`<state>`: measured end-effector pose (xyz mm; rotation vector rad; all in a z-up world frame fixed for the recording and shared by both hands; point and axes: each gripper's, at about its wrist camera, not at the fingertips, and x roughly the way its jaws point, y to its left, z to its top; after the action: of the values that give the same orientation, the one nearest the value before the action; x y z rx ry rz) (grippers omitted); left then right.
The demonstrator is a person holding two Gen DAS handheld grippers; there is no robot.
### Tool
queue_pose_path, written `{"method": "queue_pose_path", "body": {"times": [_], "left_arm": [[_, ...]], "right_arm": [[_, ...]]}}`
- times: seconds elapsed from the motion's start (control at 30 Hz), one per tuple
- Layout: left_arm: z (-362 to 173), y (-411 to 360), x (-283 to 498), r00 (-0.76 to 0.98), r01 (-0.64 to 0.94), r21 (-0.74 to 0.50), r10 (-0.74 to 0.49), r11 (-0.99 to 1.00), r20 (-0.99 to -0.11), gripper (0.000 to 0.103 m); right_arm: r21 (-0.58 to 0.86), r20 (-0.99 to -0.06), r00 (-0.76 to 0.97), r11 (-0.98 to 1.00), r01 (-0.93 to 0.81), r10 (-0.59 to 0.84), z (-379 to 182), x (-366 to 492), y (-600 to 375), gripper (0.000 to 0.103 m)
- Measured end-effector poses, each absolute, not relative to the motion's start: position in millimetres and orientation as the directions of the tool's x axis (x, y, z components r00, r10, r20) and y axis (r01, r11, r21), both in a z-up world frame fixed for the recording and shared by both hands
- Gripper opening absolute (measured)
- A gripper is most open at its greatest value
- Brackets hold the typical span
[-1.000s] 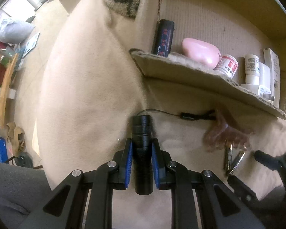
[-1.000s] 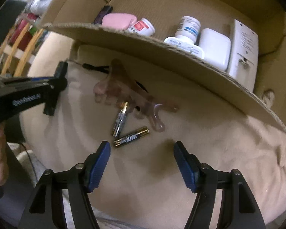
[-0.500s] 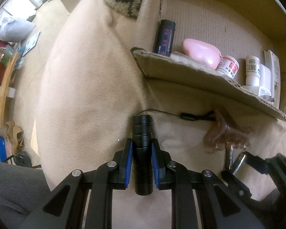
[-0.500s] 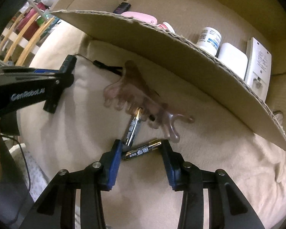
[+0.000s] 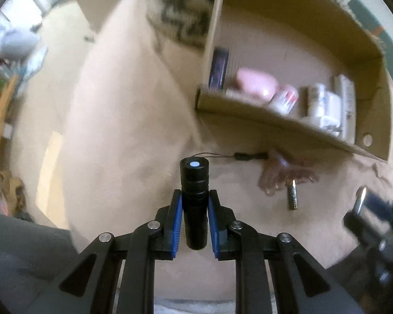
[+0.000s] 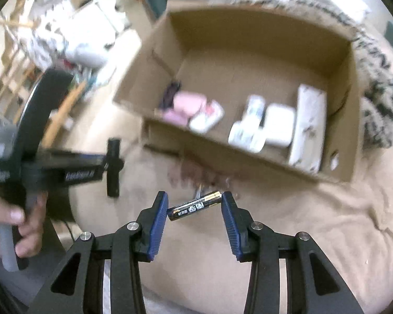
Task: Organize rigid objects
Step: 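Lift the flashlight and battery toward the box with both tools, then lower the flashlight into the box with the left tool while the right tool lowers the battery, then open both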
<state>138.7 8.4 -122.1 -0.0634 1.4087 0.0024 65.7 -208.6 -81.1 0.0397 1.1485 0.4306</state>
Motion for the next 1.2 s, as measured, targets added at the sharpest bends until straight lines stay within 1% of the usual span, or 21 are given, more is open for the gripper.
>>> {"method": "queue_pose_path", "body": {"times": [0.13, 0.3, 0.57, 0.7, 0.83, 0.93, 1.03, 1.2], "left_arm": [[-86, 13, 129, 0.281, -0.024, -0.059, -0.050, 0.998, -0.959, 0.017], [-45, 8, 127, 0.409, -0.027, -0.037, -0.023, 0.999, -0.912, 0.017], [-8, 5, 128, 0.505, -0.020, -0.047, -0.031, 0.999, -0.863, 0.017], [16, -2, 134, 0.576, 0.003, -0.030, -0.027, 1.000, -0.817, 0.017], [38, -12, 146, 0.633, 0.030, -0.030, -0.042, 0.999, -0.773, 0.017], [49, -22, 163, 0.650, 0.054, -0.050, -0.073, 0.997, -0.756, 0.017], [56, -37, 181, 0.674, 0.075, -0.039, -0.080, 0.996, -0.734, 0.017], [31, -58, 213, 0.661, 0.087, 0.018, -0.044, 0.996, -0.749, 0.017]], "right_arm": [[0.274, -0.825, 0.426, 0.922, -0.273, 0.372, -64, 67, -219, 0.044], [0.311, -0.773, 0.506, 0.924, -0.222, 0.382, -46, 72, -225, 0.044], [0.316, -0.741, 0.571, 0.934, -0.168, 0.353, -34, 72, -232, 0.044], [0.332, -0.726, 0.593, 0.933, -0.138, 0.347, -19, 77, -239, 0.044], [0.315, -0.726, 0.607, 0.941, -0.122, 0.322, -9, 88, -243, 0.044], [0.291, -0.728, 0.619, 0.950, -0.109, 0.294, -2, 103, -247, 0.044], [0.285, -0.731, 0.627, 0.955, -0.080, 0.271, -1, 121, -251, 0.044], [0.310, -0.737, 0.620, 0.950, -0.041, 0.267, -16, 146, -255, 0.044]]}}
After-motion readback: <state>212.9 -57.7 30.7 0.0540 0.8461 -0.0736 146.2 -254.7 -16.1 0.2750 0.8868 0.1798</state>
